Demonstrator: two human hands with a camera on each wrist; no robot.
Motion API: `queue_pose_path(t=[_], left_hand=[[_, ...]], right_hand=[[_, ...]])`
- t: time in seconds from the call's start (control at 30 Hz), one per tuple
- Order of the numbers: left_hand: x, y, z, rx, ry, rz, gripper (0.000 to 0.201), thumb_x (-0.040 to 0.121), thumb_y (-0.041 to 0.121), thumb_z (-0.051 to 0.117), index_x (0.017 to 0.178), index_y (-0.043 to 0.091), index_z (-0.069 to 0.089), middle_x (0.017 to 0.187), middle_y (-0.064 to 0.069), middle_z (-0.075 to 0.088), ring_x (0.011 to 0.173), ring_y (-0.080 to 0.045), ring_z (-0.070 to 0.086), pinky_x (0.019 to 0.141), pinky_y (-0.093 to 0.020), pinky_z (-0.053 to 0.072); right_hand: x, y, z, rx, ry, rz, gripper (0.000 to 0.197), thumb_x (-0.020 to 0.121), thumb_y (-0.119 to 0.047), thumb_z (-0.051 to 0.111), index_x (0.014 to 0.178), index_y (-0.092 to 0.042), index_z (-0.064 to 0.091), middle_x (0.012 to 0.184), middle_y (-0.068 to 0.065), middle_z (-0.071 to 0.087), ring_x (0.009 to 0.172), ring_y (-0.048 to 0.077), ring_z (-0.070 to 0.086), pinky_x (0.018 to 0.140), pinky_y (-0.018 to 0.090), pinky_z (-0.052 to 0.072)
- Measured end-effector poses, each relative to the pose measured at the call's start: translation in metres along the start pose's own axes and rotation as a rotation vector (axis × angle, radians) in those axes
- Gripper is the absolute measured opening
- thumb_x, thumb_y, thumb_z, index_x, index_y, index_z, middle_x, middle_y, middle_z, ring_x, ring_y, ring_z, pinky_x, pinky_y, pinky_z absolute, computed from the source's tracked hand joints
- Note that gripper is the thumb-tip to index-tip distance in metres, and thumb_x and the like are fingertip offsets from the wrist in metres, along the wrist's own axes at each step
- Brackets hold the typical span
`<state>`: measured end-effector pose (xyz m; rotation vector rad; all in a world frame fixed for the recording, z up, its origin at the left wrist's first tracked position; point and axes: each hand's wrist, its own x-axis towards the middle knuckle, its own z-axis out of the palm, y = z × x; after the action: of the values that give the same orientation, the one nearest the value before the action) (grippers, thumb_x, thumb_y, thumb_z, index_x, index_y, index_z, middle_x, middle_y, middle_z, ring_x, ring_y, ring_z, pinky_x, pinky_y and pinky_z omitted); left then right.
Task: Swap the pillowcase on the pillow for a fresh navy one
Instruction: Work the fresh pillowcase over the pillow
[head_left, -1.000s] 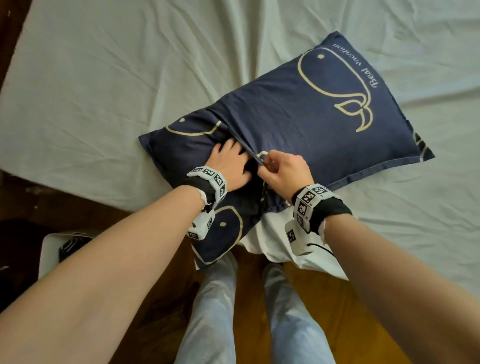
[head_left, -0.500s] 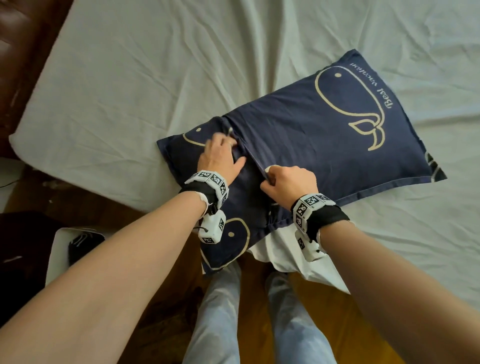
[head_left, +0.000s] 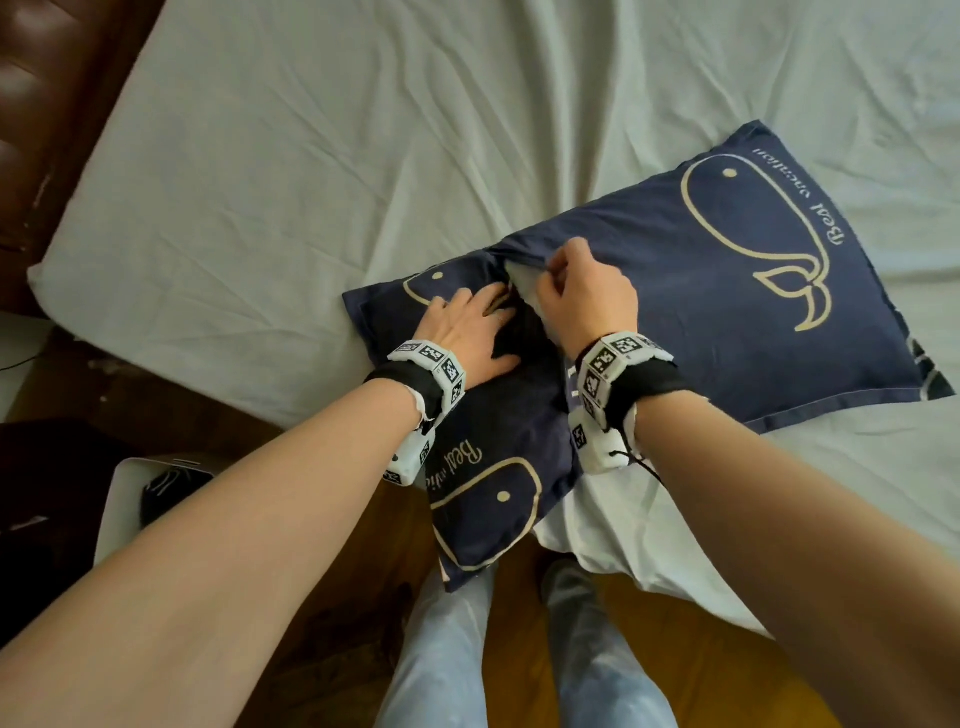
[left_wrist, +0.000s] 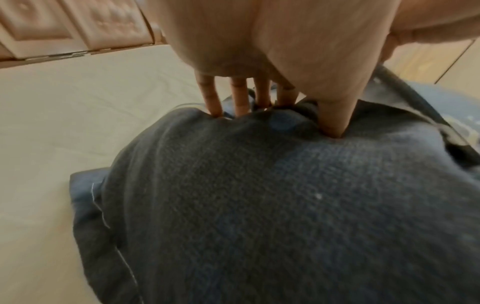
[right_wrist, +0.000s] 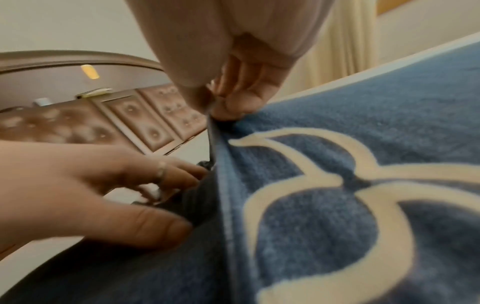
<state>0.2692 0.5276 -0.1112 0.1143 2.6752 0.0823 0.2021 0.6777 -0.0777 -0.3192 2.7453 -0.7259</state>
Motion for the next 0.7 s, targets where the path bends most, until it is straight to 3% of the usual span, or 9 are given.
queue_pose_path(t=[0.07,0.13,0.2,0.4,0.53,0.6,0.7], left_hand=[[0.006,-0.004,0.003,0.036,0.001,-0.01,0.075,0.082,0.071,0.042,0.147,0.034,0.031,0.157,0.0,0.02,0.134,-0.028,0.03,0.11,-0.047,0.026],[0.015,-0.004,0.007,0.007,-0.022,0.005,0.079,0.082,0.073,0.042,0.149,0.034,0.025,0.159,-0.003,0.016,0.144,-0.029,0.014,0.116,-0.052,0.013],[0.024,-0.003,0.007,-0.048,-0.056,0.049,0.079,0.084,0.069,0.043,0.15,0.029,0.026,0.159,-0.005,0.018,0.147,-0.03,0.009,0.118,-0.052,0.01],[0.01,-0.023,0.011,-0.116,0.042,0.119,0.069,0.093,0.053,0.042,0.151,0.017,0.028,0.158,-0.002,0.025,0.147,-0.022,0.015,0.12,-0.045,0.014],[-0.016,-0.027,0.016,-0.356,0.3,-0.069,0.047,0.089,0.033,0.054,0.134,0.018,0.054,0.138,-0.001,0.049,0.131,-0.02,0.043,0.109,-0.036,0.035],[-0.028,-0.016,0.017,-0.327,0.288,-0.104,0.053,0.085,0.037,0.058,0.134,0.019,0.051,0.137,-0.001,0.046,0.13,-0.02,0.042,0.106,-0.038,0.037],[-0.048,0.014,0.023,-0.247,0.2,-0.128,0.073,0.082,0.048,0.06,0.145,0.021,0.036,0.151,-0.003,0.03,0.139,-0.022,0.029,0.111,-0.045,0.032]], right_hand=[[-0.007,-0.002,0.001,0.066,-0.036,-0.117,0.021,0.09,-0.03,0.06,0.101,-0.013,0.057,0.08,0.003,0.068,0.074,0.033,0.063,0.068,0.041,0.051],[-0.007,0.0,0.002,0.115,-0.094,-0.131,0.019,0.087,-0.028,0.065,0.098,-0.014,0.061,0.077,-0.001,0.067,0.072,0.027,0.063,0.068,0.038,0.052],[-0.004,0.004,0.005,0.054,-0.191,-0.115,0.014,0.084,-0.029,0.066,0.095,-0.02,0.062,0.076,-0.007,0.066,0.073,0.021,0.063,0.07,0.035,0.053],[-0.021,0.01,0.02,-0.071,-0.378,0.049,0.025,0.077,-0.029,0.066,0.1,-0.032,0.058,0.075,-0.013,0.063,0.08,0.014,0.064,0.076,0.034,0.054],[-0.046,0.017,0.024,-0.064,-0.388,0.02,0.022,0.078,-0.026,0.066,0.096,-0.029,0.053,0.077,-0.011,0.06,0.081,0.018,0.062,0.07,0.032,0.049],[-0.062,0.022,0.023,-0.082,-0.31,0.035,0.031,0.078,-0.032,0.068,0.097,-0.026,0.044,0.089,-0.01,0.058,0.08,0.024,0.061,0.066,0.034,0.046],[-0.09,0.032,0.017,-0.223,-0.236,0.085,0.045,0.078,-0.043,0.07,0.102,-0.022,0.038,0.108,-0.002,0.057,0.084,0.032,0.063,0.065,0.035,0.044]])
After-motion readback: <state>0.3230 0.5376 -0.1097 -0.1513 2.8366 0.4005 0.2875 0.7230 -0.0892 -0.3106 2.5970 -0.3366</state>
